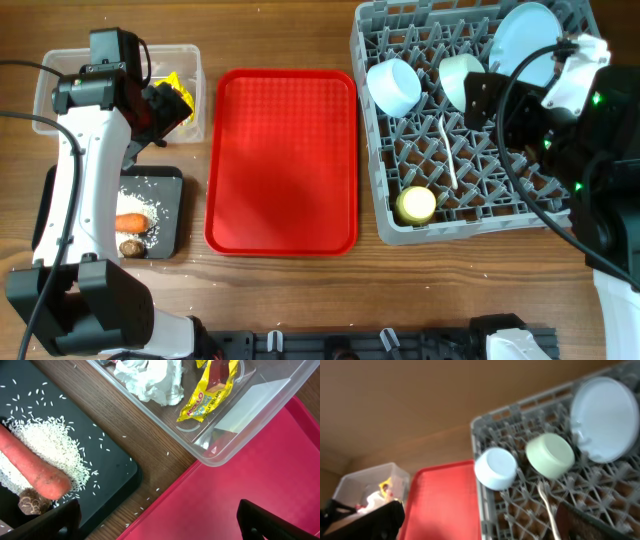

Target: Sort waste into correct bins and load items into the dishwasher rack

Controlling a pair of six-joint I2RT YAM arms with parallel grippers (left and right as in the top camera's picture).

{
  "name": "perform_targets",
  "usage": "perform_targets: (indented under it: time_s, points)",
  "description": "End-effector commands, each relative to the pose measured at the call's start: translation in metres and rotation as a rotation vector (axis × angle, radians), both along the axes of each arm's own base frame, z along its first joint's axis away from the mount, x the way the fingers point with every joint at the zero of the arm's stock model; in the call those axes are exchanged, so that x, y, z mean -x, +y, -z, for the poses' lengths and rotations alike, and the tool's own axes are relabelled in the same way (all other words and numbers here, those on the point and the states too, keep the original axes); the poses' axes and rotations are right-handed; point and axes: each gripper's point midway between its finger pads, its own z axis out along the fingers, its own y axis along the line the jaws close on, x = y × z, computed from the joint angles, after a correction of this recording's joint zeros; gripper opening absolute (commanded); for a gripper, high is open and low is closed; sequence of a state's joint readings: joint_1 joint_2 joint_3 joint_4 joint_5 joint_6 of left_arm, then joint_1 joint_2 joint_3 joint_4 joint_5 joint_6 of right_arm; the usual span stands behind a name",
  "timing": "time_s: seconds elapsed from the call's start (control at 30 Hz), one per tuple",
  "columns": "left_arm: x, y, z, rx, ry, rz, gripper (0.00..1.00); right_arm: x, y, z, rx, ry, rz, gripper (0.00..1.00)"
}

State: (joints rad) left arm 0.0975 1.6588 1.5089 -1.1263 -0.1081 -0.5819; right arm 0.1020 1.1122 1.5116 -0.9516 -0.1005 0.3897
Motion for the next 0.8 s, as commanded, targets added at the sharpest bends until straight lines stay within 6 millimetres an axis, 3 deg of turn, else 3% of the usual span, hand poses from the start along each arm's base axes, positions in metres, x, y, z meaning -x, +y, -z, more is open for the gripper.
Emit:
perform_targets:
  time_s: [0.0, 0.1, 0.2, 0.4, 0.6, 0.77]
  points:
    - [0.001, 0.001, 0.005, -0.008, 0.015, -0.009, 1.00, 0.008, -0.032, 0.017, 0.084, 0.061, 0.164, 1.00]
    - [0.001, 0.001, 0.005, -0.008, 0.015, -0.009, 1.00, 0.016, -0.045, 0.035, 0.141, 0.043, 0.178, 1.00]
    - [0.001, 0.001, 0.005, -0.008, 0.015, -0.009, 1.00, 0.026, -0.047, 0.048, 0.158, -0.135, 0.165, 1.00]
    - [0.001, 0.001, 0.005, -0.008, 0.015, -0.009, 1.00, 0.063, -0.046, 0.119, 0.101, -0.387, 0.151, 1.00]
    - [0.001, 0.001, 0.005, -0.008, 0.015, -0.009, 1.00, 0.066, -0.046, 0.177, 0.095, -0.523, 0.157, 1.00]
    - [0.001, 0.001, 0.005, -0.008, 0.015, -0.009, 1.00, 0.066, -0.050, 0.197, 0.105, -0.528, 0.170, 1.00]
